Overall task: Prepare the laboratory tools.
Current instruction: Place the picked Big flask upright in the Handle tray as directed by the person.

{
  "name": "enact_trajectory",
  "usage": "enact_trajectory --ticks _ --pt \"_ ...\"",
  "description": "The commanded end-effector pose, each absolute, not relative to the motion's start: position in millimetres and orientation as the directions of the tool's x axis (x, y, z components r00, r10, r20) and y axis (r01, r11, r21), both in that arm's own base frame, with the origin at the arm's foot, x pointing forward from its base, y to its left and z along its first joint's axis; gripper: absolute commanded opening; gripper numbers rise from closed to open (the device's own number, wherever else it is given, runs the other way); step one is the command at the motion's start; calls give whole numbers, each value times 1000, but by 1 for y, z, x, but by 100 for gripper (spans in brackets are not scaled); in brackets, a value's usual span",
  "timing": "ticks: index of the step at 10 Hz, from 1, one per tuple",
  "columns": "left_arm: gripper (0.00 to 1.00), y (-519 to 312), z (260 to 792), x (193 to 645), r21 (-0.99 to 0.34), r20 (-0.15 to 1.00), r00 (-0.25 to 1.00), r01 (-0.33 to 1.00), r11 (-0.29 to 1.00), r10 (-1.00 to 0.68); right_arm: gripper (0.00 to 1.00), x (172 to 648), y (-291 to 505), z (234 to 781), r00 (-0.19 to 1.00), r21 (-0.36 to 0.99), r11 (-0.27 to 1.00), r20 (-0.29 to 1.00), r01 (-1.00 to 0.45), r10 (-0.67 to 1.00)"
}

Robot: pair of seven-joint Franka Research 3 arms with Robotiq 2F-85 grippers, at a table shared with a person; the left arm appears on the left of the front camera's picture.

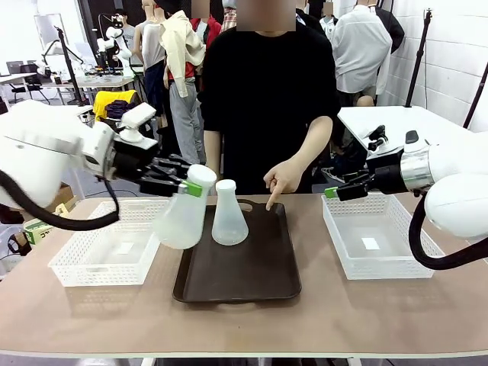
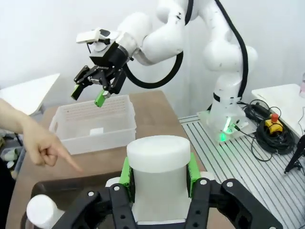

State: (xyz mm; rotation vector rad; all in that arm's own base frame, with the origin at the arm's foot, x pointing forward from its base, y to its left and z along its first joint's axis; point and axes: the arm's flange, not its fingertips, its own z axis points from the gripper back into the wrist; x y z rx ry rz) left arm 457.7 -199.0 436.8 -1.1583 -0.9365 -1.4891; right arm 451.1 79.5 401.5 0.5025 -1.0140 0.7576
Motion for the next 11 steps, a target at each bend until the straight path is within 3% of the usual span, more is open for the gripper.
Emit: enact_trajectory --ticks 1,4,5,9,11 --pt "0 -225 435 482 72 956 -114 985 -160 -269 100 449 79 405 319 38 650 892 -759 320" --pt "0 -235 431 482 35 976 -48 997 -64 -213 100 449 79 405 319 38 650 892 -759 320" --pt "0 -237 421 486 34 965 -76 985 -170 -250 100 449 79 405 319 38 650 892 -759 320" --pt "0 -240 421 487 33 966 -69 989 -147 -250 100 449 79 405 319 38 650 892 -759 320" --pt "0 -252 395 479 78 991 -97 979 -187 -96 100 449 79 405 319 38 650 892 -759 320"
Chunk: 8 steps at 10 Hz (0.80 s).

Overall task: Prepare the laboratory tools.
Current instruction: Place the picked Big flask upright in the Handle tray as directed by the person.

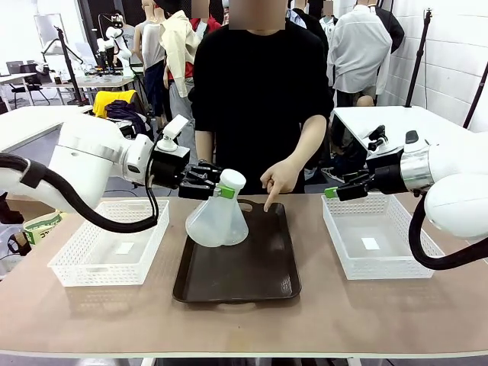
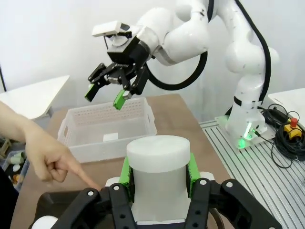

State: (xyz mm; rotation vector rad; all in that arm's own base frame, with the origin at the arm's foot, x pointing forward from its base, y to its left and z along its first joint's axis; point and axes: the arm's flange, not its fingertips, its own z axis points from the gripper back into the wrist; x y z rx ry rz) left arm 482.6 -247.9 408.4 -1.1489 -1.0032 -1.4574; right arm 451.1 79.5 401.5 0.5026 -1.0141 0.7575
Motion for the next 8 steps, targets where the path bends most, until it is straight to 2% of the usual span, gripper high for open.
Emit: enact_trajectory --ticks 1,4,8 --pt "0 -257 382 475 117 990 -129 970 -212 -47 100 449 79 405 319 38 650 892 -759 320" --pt "0 -260 341 474 171 985 -159 948 -268 64 100 449 79 405 319 38 650 892 -759 320" --pt "0 -247 307 483 147 984 -121 966 -213 130 100 449 79 405 319 38 650 892 -759 320"
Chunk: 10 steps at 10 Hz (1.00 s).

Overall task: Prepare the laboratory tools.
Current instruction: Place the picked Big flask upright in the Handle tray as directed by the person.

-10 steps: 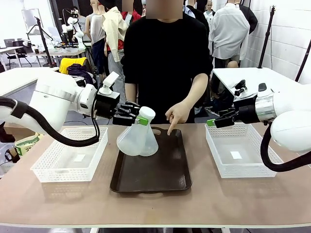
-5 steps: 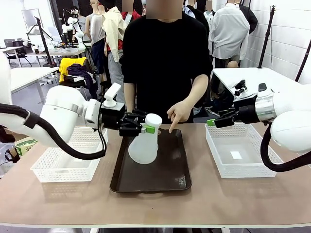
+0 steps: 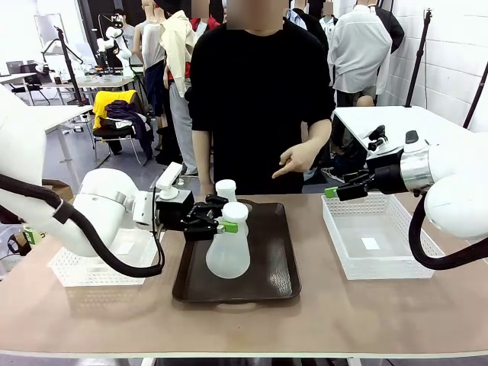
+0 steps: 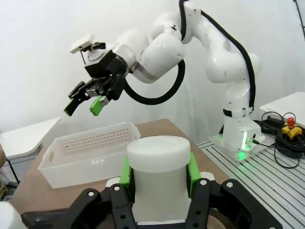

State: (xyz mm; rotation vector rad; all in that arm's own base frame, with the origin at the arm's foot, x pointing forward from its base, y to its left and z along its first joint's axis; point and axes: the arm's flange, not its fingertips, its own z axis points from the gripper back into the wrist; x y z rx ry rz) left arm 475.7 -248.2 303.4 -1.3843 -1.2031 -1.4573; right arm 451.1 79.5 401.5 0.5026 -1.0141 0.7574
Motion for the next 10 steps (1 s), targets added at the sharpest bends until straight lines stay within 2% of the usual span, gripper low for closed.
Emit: enact_trajectory --ticks 1,6,10 --pt "0 -245 300 487 128 983 -98 972 -197 152 100 449 79 405 319 38 650 892 -759 320" --pt "0 -240 279 505 49 991 -26 983 -175 132 100 449 79 405 319 38 650 892 -759 320" --pt "77 -239 277 505 52 993 -32 982 -180 112 100 449 79 405 319 38 650 892 -759 320"
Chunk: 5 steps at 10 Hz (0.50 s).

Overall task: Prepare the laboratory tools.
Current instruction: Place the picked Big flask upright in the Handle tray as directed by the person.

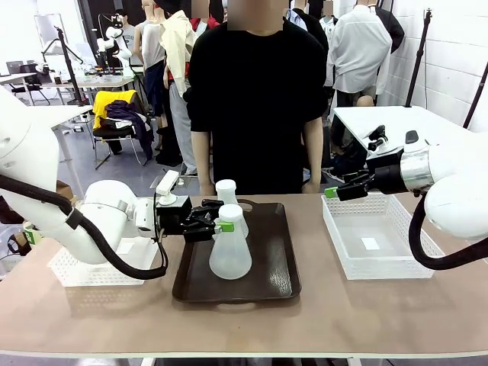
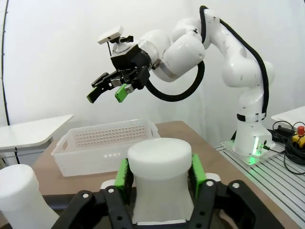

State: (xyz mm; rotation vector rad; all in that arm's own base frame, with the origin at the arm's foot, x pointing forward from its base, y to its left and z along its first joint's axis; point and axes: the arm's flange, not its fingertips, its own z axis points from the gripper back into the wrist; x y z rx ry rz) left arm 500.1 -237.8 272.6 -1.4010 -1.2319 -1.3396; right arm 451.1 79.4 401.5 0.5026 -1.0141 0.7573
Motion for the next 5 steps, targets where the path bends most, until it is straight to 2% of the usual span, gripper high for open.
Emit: enact_trajectory --ticks 1,2,5 --pt "96 -240 277 503 49 994 -29 982 -184 105 100 449 79 405 319 38 650 892 -759 320" --pt "100 -240 277 502 45 994 -27 982 -185 102 100 449 79 405 319 38 650 892 -759 320" --pt "100 -240 276 500 28 999 -19 982 -185 49 100 449 79 405 319 38 650 892 -759 320"
